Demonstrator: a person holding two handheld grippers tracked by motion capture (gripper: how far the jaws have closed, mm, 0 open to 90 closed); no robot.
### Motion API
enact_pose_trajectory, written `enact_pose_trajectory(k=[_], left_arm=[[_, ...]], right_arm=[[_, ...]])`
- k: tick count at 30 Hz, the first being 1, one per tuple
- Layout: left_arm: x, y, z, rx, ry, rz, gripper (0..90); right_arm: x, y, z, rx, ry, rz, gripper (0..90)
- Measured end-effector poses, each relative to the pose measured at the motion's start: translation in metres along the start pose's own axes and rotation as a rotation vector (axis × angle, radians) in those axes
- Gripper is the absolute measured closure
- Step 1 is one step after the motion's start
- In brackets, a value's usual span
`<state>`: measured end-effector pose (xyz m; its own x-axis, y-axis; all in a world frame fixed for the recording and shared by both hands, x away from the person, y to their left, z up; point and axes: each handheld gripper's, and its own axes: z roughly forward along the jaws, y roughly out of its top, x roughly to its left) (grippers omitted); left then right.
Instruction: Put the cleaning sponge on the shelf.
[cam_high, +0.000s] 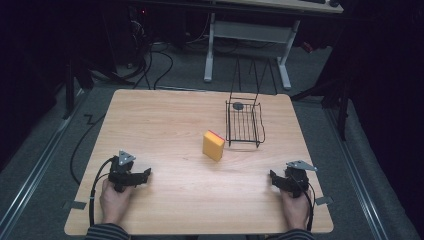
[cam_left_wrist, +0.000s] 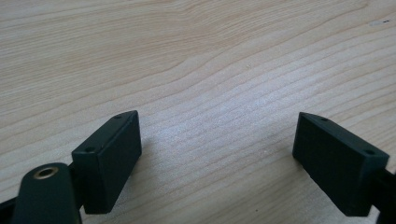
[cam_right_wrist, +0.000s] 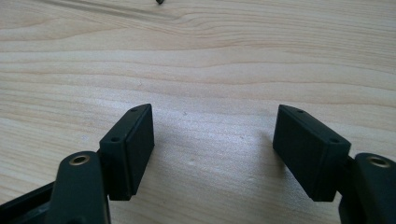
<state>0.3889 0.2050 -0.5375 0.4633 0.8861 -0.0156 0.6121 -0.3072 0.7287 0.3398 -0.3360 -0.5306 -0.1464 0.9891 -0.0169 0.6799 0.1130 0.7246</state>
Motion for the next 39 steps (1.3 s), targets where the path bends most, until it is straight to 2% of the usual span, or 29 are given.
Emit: enact_pose_trajectory(k=[29, 39], left_arm=[[0.0, 0.0, -0.0001, 0.0, 0.001, -0.002, 16.1], [0.0003, 0.0, -0.0002, 0.001, 0.0, 0.0, 16.1]], right_arm=[[0.0004, 0.0004, 0.0001, 0.004, 0.009, -0.008, 27.7], [0.0017, -0.0008, -0.0016, 0.0, 0.02, -0.015, 30.8]])
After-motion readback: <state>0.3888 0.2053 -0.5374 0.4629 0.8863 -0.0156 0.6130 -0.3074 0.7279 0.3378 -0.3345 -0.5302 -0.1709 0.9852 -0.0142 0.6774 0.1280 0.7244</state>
